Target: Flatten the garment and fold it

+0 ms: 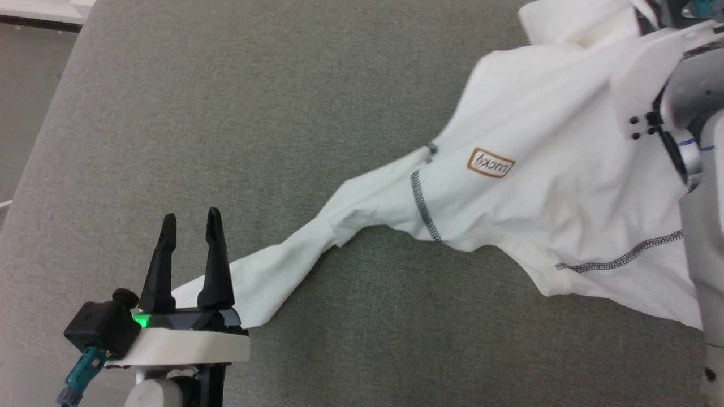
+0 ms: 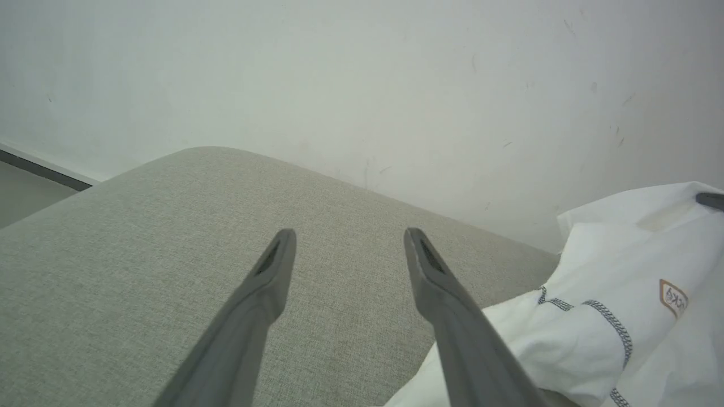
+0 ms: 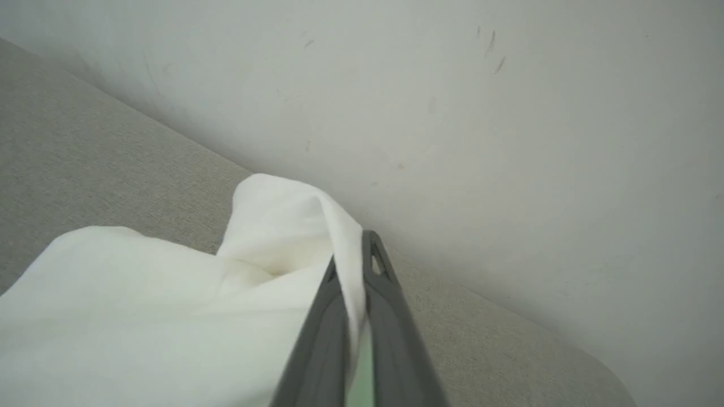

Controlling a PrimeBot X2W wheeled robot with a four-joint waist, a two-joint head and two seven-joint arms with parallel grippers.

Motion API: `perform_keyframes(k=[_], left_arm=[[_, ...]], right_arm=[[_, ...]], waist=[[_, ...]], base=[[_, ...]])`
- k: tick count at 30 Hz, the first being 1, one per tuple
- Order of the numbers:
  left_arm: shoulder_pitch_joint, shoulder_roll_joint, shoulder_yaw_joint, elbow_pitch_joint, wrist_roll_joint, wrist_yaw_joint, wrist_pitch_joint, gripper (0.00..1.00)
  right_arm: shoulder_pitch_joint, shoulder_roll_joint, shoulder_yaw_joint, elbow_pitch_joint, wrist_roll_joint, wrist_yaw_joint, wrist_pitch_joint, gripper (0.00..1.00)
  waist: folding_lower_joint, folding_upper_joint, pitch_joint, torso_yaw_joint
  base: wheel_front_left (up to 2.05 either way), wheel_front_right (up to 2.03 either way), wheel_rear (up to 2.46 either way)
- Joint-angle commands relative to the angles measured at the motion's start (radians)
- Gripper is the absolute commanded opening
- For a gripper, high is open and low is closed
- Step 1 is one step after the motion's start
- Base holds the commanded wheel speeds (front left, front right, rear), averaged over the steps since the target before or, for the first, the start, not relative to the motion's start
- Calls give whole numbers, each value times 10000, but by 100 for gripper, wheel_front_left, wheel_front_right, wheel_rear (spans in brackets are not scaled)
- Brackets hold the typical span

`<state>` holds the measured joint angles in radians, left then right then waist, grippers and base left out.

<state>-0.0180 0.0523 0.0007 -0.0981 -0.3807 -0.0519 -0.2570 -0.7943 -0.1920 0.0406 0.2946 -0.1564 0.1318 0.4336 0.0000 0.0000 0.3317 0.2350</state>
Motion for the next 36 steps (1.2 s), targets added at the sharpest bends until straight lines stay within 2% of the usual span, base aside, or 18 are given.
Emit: perform_keyframes(k=[1,6,13,14,15,16,21,25,28,31,36], left_arm=[[-219,-20,-55,86,-85,-61,-47,100],[-473,-20,-196,350,-188,-174,-47,100],[-963,-20,-364,619,-203,-364,-47,100],[-1029,-20,-381,650,-202,-386,-47,100],[-1083,-20,-399,682,-200,-407,-47,100],[-1123,-20,-408,714,-192,-423,-47,100],[-1092,-20,-380,825,-116,-459,-47,100],[-828,-20,-258,756,9,-410,-47,100],[-558,-20,-164,611,99,-362,-47,100],[-309,-20,-53,421,188,-327,-47,100],[-67,-20,103,114,261,-304,-47,100]], right_arm=[[-130,-258,-32,117,-153,-11,51,0],[-358,-949,-51,929,-347,-11,-198,0],[-820,-740,155,2309,-802,-11,-1375,0],[-909,-671,134,2513,-890,-11,-1518,26],[-990,-594,162,2710,-950,-11,-1659,80],[-1077,-514,190,2876,-974,-11,-1820,100],[-1327,-190,-185,3189,-678,-11,-2437,100],[-845,-101,-804,2513,-125,-11,-2485,100],[199,-244,-1409,1281,175,-11,-2095,100],[1935,-204,-2294,-464,486,-11,-1204,100],[5436,481,-3881,-3701,1149,-11,242,100]], waist=[[0,0,214,210],[0,0,595,548],[0,0,1089,830],[0,0,1115,824],[0,0,1125,809],[0,0,1113,781],[0,0,719,538],[0,0,202,268],[0,0,-106,78],[0,0,-300,-102],[0,0,-317,-324]], base=[[0,0,0],[0,0,0],[0,0,0],[0,0,0],[0,0,0],[0,0,0],[0,0,0],[0,0,0],[0,0,0],[0,0,0],[0,0,0]])
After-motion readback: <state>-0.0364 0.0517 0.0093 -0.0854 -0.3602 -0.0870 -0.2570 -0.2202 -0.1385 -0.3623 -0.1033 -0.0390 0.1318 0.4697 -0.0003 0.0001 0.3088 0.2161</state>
